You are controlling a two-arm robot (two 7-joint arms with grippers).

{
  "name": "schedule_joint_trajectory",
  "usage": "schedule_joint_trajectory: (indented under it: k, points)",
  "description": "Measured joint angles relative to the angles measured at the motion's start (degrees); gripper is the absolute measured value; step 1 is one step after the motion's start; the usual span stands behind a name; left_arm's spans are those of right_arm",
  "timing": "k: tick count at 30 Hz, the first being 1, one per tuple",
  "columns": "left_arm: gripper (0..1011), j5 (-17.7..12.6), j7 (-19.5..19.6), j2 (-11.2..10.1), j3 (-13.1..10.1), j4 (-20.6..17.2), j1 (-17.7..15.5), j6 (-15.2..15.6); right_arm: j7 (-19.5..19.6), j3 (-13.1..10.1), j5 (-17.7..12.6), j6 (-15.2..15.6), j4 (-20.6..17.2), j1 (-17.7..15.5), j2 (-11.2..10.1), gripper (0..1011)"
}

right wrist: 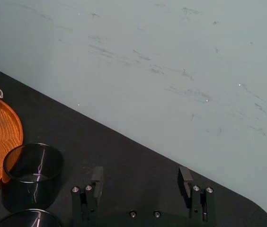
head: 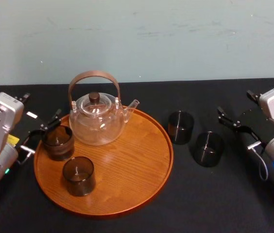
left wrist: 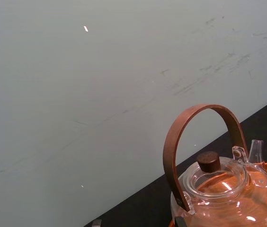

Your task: Pick up the glass from the table and place it on the tray.

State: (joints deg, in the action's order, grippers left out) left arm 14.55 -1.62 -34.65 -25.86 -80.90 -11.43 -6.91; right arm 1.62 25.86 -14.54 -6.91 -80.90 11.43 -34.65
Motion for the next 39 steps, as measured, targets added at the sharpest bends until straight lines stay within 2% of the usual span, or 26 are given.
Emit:
schedule_joint_trajectory:
  k: [39]
  points:
    - [1002,0.0,0.0,0.0,0.0,0.0,0.0,0.0,0.0,0.0,0.0,0.0,0.0,0.0,0.0,1002]
